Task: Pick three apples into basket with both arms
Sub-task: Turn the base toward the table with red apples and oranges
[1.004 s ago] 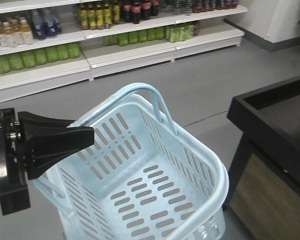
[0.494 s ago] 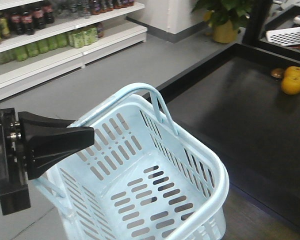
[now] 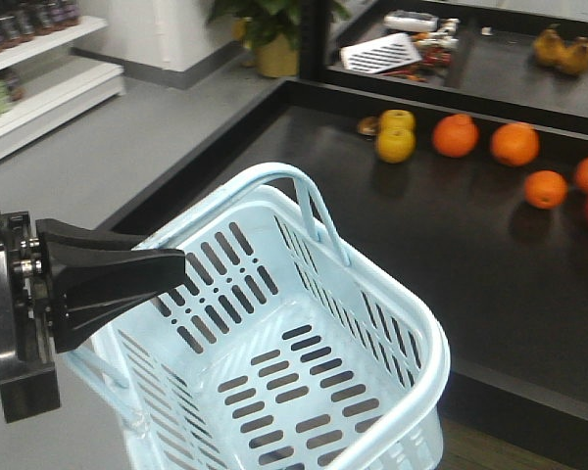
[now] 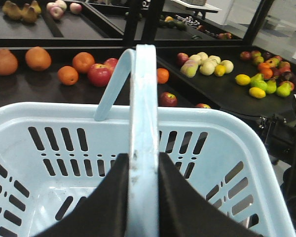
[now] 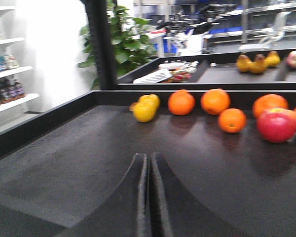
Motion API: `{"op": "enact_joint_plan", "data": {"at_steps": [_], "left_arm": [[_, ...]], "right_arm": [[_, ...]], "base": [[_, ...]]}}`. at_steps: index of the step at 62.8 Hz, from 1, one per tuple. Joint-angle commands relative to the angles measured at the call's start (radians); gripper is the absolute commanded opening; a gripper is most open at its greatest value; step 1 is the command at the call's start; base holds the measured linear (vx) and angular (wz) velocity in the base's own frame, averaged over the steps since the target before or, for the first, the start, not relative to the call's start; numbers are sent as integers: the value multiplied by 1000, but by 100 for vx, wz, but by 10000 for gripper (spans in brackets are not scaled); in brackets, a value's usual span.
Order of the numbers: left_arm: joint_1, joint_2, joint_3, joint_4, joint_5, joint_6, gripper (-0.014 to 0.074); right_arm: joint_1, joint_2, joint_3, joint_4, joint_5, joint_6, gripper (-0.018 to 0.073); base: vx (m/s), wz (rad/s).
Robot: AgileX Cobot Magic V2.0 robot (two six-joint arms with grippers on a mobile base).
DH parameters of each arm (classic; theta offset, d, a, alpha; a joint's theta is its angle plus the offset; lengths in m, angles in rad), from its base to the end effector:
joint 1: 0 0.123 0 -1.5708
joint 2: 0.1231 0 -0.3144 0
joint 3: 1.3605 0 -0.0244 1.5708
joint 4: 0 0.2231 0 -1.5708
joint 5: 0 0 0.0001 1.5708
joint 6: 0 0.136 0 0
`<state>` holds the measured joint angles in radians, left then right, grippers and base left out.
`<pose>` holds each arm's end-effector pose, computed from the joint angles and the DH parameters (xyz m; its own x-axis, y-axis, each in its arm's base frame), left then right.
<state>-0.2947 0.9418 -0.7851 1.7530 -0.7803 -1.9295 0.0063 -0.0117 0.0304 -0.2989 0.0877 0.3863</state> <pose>0.1327 -0.1385 0.3829 -0.3219 0.0186 -0.9466 0.8224 0.5008 -0.2699 0.0444 -0.0033 0.1954 -0.0136 0.0882 -0.9960 0.0208 0.9959 0.0880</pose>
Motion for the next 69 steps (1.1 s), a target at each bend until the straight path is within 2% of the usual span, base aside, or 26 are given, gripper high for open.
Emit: {"op": "enact_joint_plan", "data": {"at_steps": [1, 23, 69], "left_arm": [[-2, -14, -28, 49, 16, -4, -6], [-2, -14, -28, 49, 16, -4, -6], [-2, -14, -28, 49, 16, -4, -6]], "right_arm": [[-5, -13, 11, -11, -74, -2, -4], [-5, -13, 11, -11, -74, -2, -4], [-5, -13, 11, -11, -74, -2, -4]], "base": [[8, -55], [7, -45], [8, -28]]}}
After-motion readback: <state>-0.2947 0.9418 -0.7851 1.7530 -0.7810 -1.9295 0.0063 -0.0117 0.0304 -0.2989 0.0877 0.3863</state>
